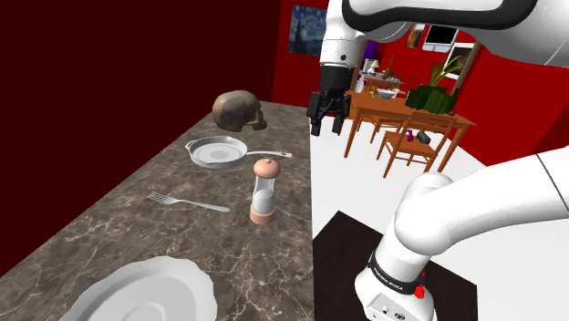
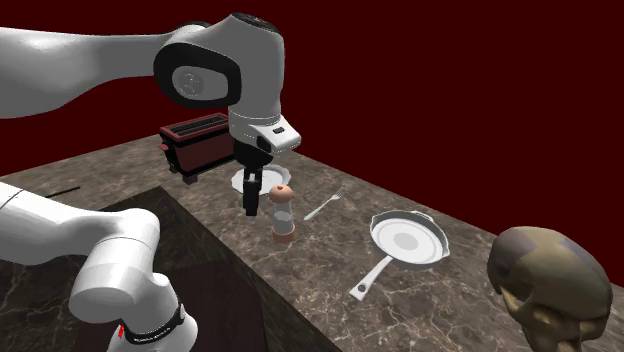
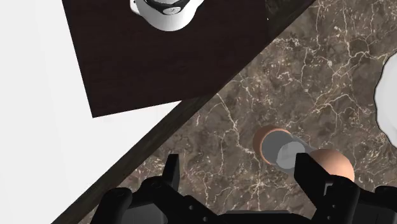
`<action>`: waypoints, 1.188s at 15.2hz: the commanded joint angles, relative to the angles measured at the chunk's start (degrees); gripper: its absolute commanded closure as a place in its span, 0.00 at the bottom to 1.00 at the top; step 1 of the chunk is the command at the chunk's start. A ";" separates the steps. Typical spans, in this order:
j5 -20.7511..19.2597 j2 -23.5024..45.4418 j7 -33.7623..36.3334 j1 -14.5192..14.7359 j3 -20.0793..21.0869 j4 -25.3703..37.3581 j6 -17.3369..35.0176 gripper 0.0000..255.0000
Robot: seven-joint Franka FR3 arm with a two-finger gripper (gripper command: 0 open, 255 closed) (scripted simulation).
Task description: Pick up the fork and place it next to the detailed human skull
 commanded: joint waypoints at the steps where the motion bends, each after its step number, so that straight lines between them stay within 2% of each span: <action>1: 0.00 0.00 0.00 0.00 0.00 0.00 0.00 0.00; 9: 1.86 12.01 -1.09 3.75 4.53 0.16 14.37 0.00; 18: 1.67 28.19 -1.48 7.10 9.51 5.72 27.78 0.00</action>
